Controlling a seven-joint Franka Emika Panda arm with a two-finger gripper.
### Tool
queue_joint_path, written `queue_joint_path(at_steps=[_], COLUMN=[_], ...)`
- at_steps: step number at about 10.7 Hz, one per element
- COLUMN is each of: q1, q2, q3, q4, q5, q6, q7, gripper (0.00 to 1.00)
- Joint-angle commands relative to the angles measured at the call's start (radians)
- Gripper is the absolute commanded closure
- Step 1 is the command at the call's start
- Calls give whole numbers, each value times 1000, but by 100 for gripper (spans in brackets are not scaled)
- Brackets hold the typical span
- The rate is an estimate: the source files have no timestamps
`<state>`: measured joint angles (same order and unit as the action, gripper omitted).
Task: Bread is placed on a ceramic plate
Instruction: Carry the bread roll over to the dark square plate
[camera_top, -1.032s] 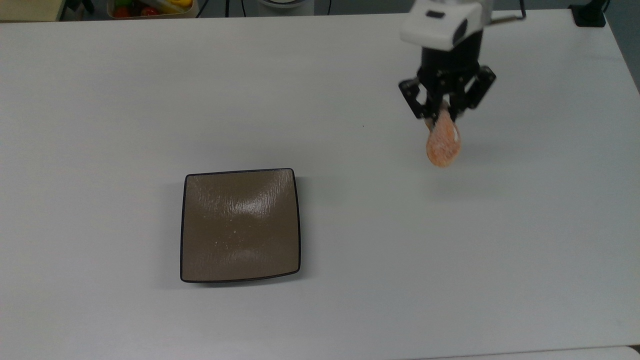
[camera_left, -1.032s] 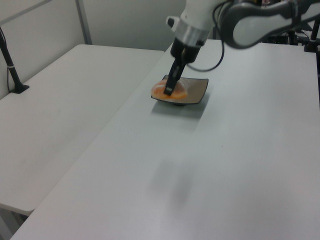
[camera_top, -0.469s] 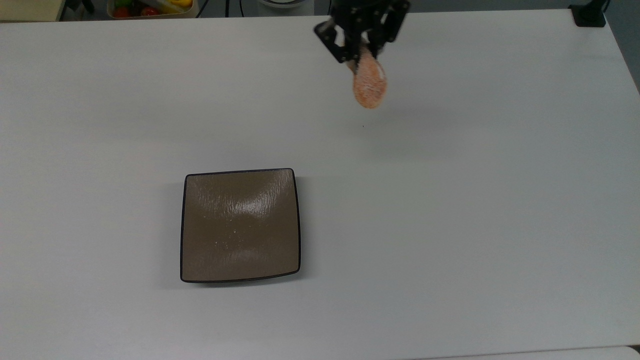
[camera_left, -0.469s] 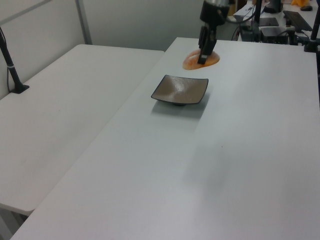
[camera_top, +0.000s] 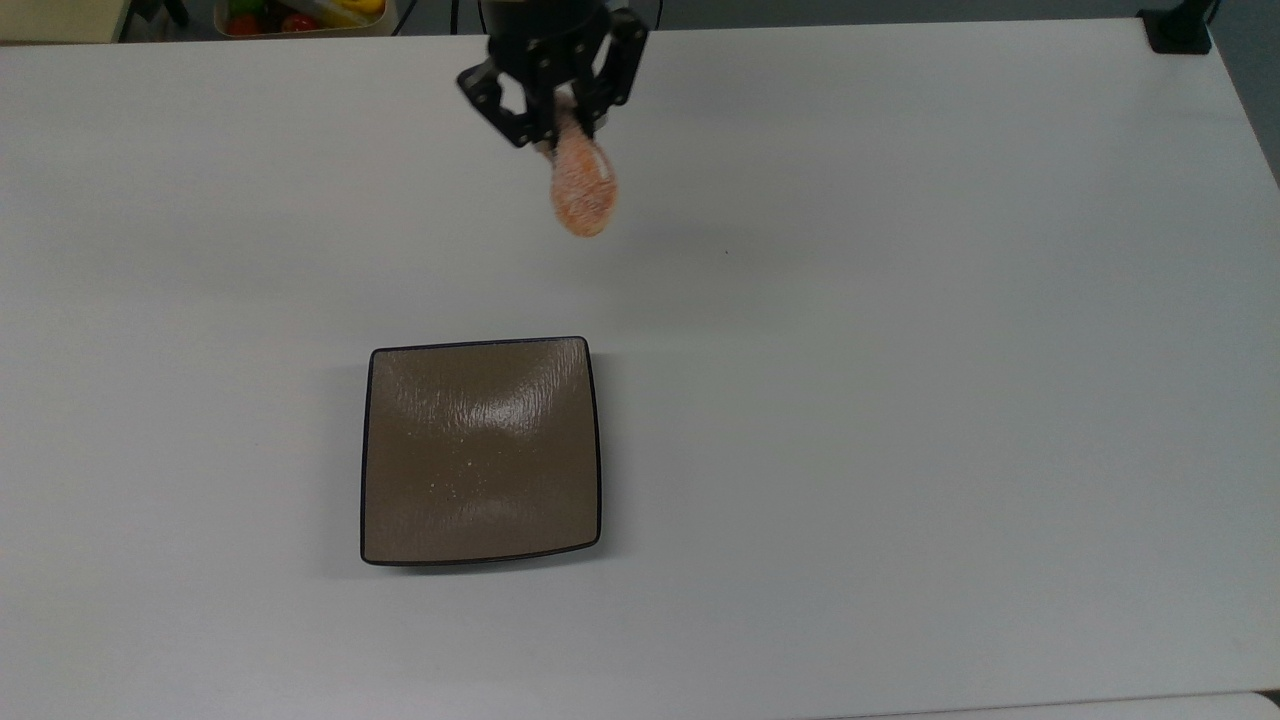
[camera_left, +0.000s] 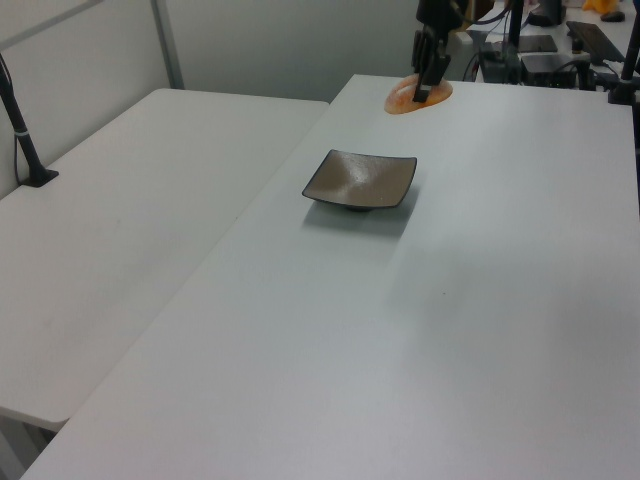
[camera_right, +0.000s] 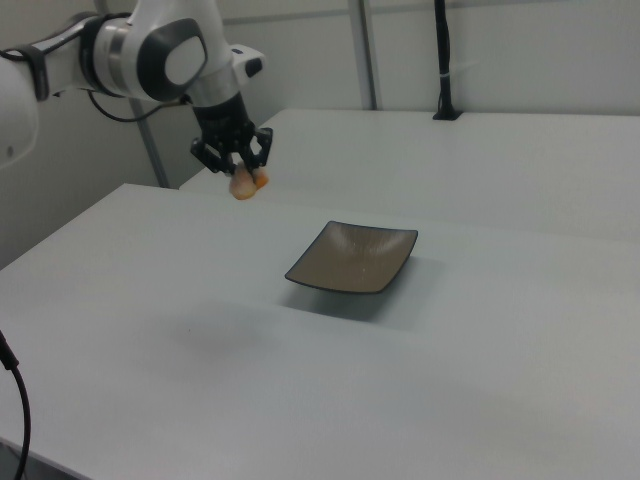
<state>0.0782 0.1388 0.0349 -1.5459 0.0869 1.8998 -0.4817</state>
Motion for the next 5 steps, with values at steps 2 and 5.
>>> queue_joint_path(at_steps=[2, 5], q1=[-84, -89], q2=[93, 174], q3=[16, 7], q4=[-14, -14], q5=[24, 43], q6=[203, 367], q7=[-23, -21], gripper=[85, 85])
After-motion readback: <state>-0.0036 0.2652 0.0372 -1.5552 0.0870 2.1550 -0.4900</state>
